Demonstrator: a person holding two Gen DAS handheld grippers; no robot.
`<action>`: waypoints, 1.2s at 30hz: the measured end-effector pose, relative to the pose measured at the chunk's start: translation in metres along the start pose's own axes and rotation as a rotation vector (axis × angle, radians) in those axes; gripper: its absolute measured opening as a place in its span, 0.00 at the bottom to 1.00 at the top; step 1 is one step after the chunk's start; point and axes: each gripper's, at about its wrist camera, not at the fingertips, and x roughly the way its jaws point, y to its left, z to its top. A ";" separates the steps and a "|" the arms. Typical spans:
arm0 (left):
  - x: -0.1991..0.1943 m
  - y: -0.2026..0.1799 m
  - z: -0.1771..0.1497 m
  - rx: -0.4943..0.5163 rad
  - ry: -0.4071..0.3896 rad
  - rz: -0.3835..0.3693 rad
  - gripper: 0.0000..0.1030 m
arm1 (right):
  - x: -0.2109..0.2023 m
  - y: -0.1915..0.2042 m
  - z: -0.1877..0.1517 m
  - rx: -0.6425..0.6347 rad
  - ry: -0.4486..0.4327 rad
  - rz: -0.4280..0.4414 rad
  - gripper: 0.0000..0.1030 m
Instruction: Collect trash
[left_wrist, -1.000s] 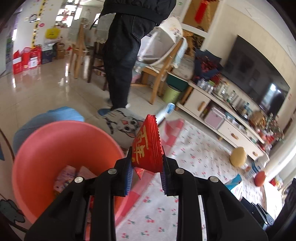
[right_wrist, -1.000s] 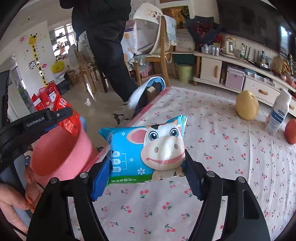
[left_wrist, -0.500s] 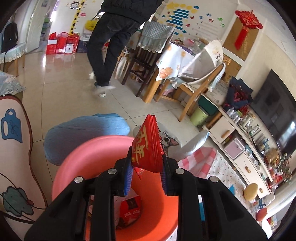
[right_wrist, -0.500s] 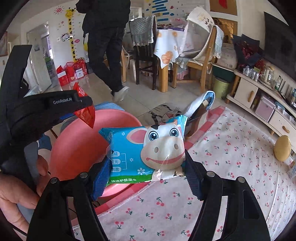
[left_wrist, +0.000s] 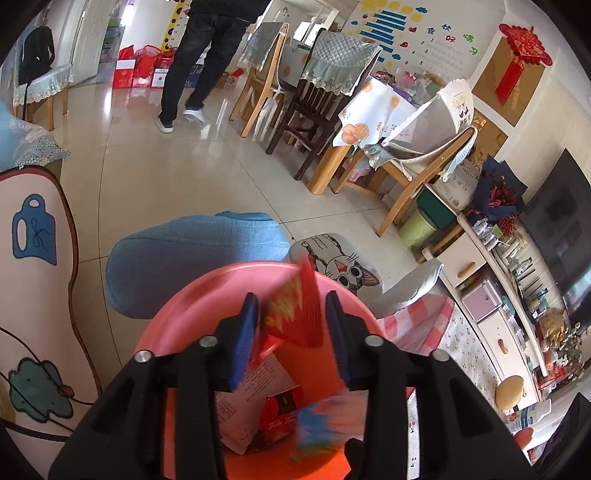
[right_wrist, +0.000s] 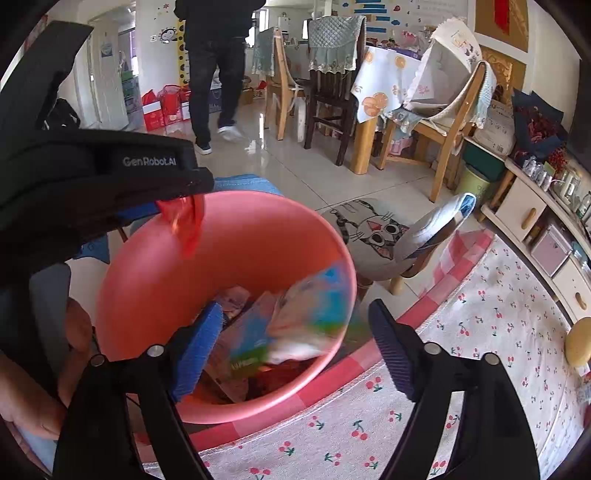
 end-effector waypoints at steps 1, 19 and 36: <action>-0.001 0.000 -0.001 0.003 -0.003 0.005 0.48 | -0.001 -0.003 -0.001 0.017 -0.003 0.006 0.87; -0.028 -0.070 -0.035 0.319 -0.138 0.014 0.88 | -0.069 -0.088 -0.067 0.315 -0.068 -0.173 0.90; -0.086 -0.162 -0.121 0.668 -0.231 -0.142 0.96 | -0.174 -0.132 -0.158 0.425 -0.105 -0.367 0.90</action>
